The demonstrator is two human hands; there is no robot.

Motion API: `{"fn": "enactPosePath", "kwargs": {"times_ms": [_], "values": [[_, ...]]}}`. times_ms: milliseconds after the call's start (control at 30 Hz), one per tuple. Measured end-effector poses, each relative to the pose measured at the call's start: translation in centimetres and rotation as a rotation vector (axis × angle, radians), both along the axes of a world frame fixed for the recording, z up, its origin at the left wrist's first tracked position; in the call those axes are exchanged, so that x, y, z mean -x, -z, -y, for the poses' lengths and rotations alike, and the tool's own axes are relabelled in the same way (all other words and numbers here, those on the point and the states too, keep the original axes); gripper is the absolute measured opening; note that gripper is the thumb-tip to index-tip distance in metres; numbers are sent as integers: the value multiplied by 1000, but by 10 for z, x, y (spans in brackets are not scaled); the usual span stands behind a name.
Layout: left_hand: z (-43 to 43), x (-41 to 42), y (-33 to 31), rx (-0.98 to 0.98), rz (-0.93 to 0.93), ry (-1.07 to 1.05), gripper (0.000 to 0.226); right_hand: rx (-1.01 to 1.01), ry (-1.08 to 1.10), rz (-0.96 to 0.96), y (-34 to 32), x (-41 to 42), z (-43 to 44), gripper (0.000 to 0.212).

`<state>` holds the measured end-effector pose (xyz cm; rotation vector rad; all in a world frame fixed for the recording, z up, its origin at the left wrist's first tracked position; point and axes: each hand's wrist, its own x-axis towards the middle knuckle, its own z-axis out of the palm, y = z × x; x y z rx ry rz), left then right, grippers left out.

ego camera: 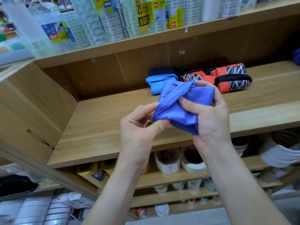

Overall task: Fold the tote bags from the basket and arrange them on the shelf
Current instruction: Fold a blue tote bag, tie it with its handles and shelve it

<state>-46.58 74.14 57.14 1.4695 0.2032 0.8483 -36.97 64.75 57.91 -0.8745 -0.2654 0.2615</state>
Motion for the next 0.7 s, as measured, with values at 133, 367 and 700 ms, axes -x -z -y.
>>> {"fn": "enactPosePath", "kwargs": {"times_ms": [133,367,700], "values": [[-3,8,3,141,1,185,32,39,117,89,2,1,-1,38],[-15,0,2,-62,-11,-76,29,248,-242,125,14,6,5,92],[12,-40,4,-46,23,-298,33,63,279,-16,3,5,-22,70]]}}
